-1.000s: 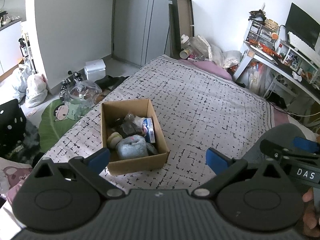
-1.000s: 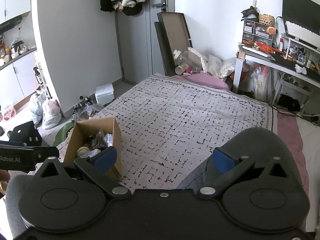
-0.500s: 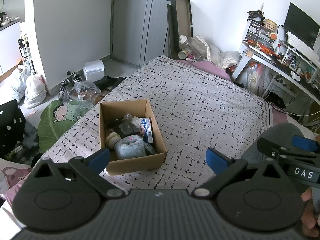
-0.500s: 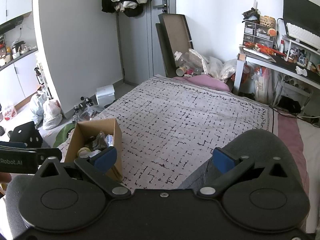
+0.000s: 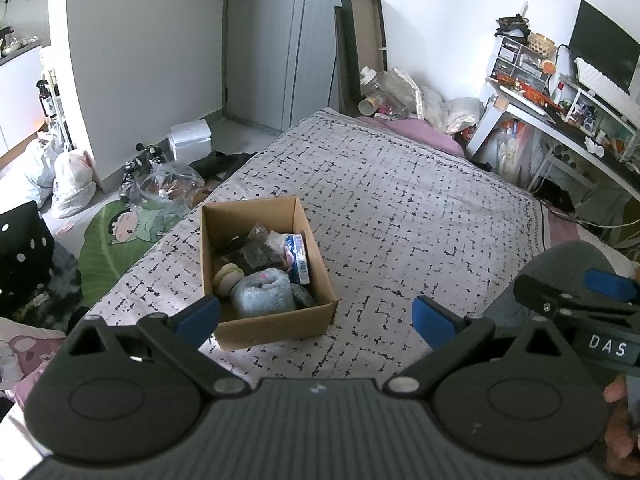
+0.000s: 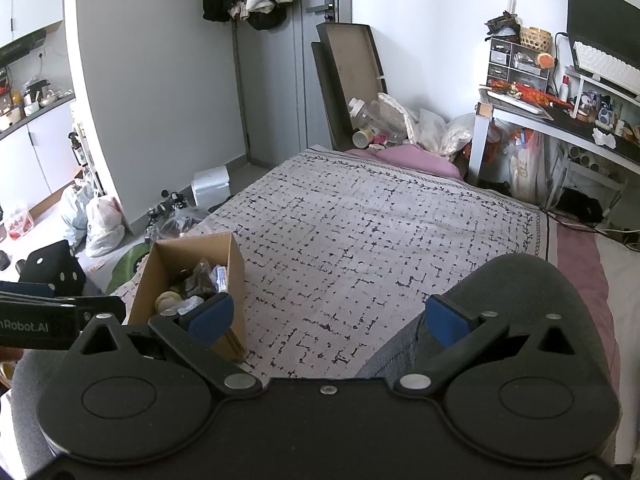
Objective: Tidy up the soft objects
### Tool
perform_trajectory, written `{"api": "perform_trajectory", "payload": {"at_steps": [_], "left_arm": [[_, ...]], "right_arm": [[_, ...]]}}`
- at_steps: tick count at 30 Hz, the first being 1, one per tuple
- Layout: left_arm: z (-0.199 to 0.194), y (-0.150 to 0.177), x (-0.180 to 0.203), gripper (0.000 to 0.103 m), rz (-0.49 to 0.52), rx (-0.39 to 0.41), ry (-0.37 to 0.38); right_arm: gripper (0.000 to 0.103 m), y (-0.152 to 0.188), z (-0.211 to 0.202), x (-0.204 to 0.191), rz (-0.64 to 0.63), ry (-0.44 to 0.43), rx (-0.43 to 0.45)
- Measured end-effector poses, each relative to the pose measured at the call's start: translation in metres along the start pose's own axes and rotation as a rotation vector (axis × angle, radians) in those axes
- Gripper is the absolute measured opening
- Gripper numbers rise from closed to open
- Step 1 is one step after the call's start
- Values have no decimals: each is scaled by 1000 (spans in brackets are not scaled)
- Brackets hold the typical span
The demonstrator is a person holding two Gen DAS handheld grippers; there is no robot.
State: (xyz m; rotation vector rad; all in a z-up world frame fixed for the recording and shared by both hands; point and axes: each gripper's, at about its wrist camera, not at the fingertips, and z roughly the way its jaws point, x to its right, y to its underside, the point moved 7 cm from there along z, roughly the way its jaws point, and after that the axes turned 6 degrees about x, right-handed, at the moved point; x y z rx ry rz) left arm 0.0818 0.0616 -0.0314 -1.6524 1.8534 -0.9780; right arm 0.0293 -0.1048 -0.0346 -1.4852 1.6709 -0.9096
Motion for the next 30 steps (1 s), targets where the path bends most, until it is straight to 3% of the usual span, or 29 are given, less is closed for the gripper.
{"api": "perform_trajectory", "payload": {"at_steps": [30], "left_arm": [[9, 3, 4, 102, 31, -14, -2]], "right_arm": [[103, 4, 8, 4, 12, 7, -19]]}}
